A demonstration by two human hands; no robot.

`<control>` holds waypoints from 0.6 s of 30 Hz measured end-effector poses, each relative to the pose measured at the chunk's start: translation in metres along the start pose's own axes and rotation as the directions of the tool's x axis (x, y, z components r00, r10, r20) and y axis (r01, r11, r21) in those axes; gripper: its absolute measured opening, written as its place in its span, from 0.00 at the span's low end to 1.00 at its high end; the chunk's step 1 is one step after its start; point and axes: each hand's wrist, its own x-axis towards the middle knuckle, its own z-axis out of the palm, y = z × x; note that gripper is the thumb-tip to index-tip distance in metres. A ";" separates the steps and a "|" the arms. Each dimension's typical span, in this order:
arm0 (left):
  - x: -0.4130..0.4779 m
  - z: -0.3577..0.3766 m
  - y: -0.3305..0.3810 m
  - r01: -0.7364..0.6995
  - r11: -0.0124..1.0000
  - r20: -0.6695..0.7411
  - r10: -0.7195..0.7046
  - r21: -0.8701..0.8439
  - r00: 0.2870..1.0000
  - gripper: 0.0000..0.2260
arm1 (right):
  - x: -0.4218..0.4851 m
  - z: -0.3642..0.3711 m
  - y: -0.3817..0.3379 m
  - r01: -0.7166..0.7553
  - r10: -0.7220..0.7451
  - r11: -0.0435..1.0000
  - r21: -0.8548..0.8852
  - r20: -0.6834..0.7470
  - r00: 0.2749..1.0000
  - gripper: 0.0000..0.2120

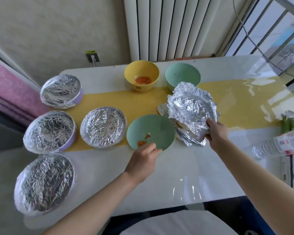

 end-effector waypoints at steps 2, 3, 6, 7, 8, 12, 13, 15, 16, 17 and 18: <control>-0.008 0.009 0.005 0.014 1.000 0.038 -0.014 0.018 0.999 0.09 | 0.000 -0.005 0.003 0.008 -0.008 1.000 -0.005 0.009 1.000 0.14; -0.012 0.013 0.008 0.017 0.999 0.056 -0.019 0.035 0.998 0.09 | 0.000 -0.007 0.004 0.015 -0.014 1.000 -0.013 0.014 1.000 0.15; -0.018 0.024 0.014 -0.004 0.995 0.139 -0.010 0.100 0.990 0.10 | 0.003 -0.011 0.006 0.034 -0.032 0.998 -0.061 0.042 0.999 0.15; -0.019 0.025 0.018 -0.010 0.994 0.190 -0.011 0.105 0.982 0.10 | 0.003 -0.011 0.006 0.038 -0.034 0.996 -0.075 0.054 0.998 0.14; -0.021 0.028 0.019 -0.025 0.994 0.219 0.002 0.104 0.976 0.09 | 0.004 -0.011 0.006 0.045 -0.039 0.996 -0.083 0.068 0.997 0.14; -0.023 0.025 0.019 0.089 0.993 0.254 -0.104 0.072 0.962 0.17 | 0.006 -0.009 0.010 0.093 -0.076 0.990 -0.109 0.152 0.985 0.12; -0.020 0.019 0.020 0.177 0.984 0.222 -0.178 0.028 0.959 0.21 | 0.006 -0.008 0.011 0.114 -0.091 0.986 -0.121 0.182 0.979 0.11; -0.013 0.004 0.024 0.395 0.903 0.125 -0.378 -0.167 0.917 0.24 | 0.005 -0.006 0.013 0.170 -0.131 0.974 -0.147 0.242 0.961 0.11; -0.008 -0.005 0.027 0.521 0.786 0.095 -0.522 -0.333 0.848 0.25 | 0.003 -0.005 0.013 0.202 -0.157 0.967 -0.153 0.266 0.951 0.10; -0.002 -0.013 0.029 0.609 0.616 0.121 -0.647 -0.499 0.753 0.24 | 0.000 -0.003 0.014 0.239 -0.189 0.959 -0.154 0.281 0.941 0.10; 0.003 -0.020 0.031 0.654 0.438 0.193 -0.721 -0.617 0.665 0.21 | -0.003 -0.001 0.015 0.278 -0.224 0.947 -0.162 0.287 0.931 0.09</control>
